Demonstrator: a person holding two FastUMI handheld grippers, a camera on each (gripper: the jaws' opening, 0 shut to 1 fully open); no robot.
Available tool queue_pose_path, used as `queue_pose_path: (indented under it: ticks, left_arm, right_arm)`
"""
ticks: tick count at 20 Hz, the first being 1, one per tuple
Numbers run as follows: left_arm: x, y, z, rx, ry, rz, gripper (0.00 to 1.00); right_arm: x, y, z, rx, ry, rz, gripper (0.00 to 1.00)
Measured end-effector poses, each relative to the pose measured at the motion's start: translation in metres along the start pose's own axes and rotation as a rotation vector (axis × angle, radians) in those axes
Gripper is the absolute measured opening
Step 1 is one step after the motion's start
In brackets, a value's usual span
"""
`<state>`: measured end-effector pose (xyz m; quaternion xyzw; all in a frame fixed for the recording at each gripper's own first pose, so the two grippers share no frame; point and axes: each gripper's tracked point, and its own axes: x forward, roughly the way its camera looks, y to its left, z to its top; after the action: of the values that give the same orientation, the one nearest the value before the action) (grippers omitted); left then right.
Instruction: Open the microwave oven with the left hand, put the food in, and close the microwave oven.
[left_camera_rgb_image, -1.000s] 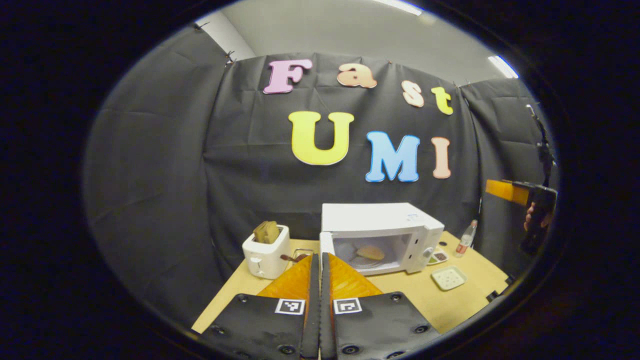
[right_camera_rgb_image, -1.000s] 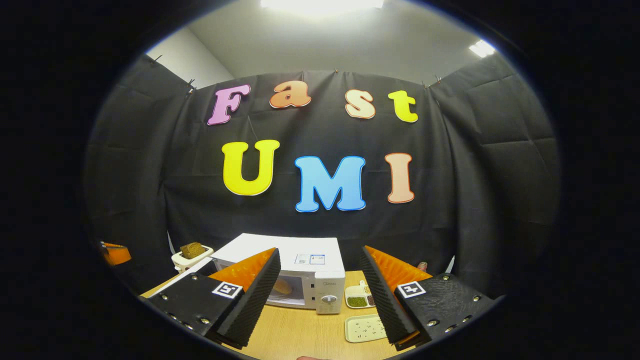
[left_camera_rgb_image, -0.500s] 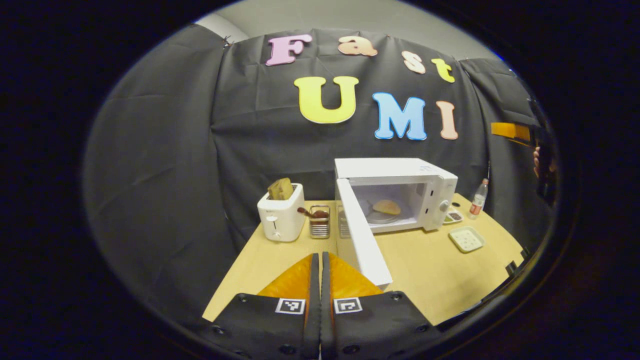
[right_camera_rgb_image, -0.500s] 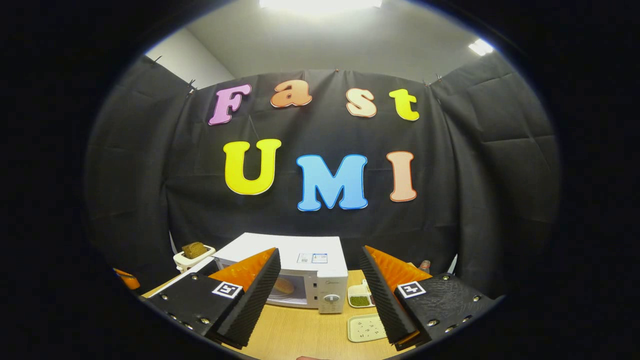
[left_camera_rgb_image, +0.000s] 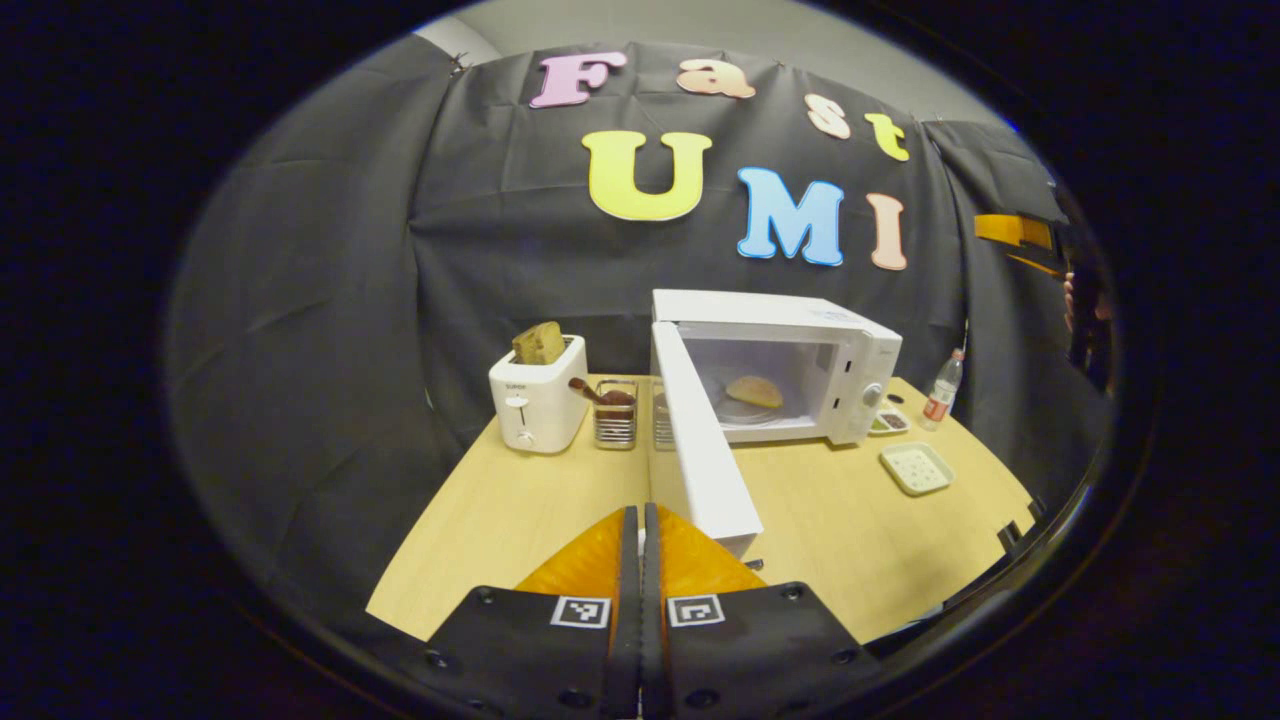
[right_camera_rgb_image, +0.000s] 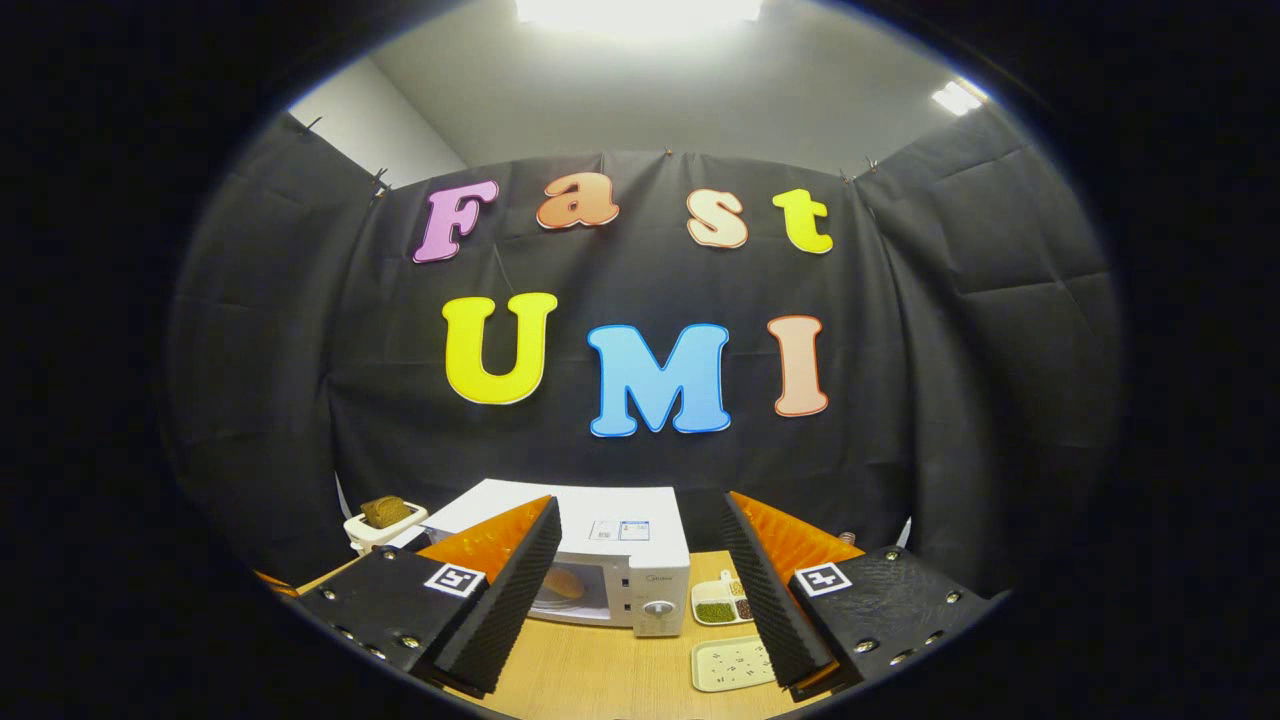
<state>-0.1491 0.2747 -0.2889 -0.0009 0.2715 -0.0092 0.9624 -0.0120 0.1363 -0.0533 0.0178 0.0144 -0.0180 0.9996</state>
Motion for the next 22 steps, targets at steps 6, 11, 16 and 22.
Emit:
queue_pose_path:
  ticks: [6, 11, 16, 22]
  left_arm:
    - [0.008, -0.018, 0.000, -0.026, 0.004, -0.039, 0.06]
    - [0.019, -0.059, 0.001, 0.008, 0.012, -0.113, 0.07]
    - [0.037, -0.105, 0.013, 0.011, 0.006, -0.204, 0.07]
    - [0.055, -0.153, 0.033, -0.004, 0.013, -0.280, 0.06]
  right_arm:
    - [0.002, -0.005, -0.004, 0.013, 0.008, 0.002, 0.97]
    - [0.004, -0.016, 0.000, 0.024, -0.004, -0.015, 0.97]
    - [0.006, -0.039, -0.004, 0.003, 0.017, -0.044, 0.96]
    - [0.014, -0.065, -0.010, 0.011, 0.048, -0.076, 0.97]
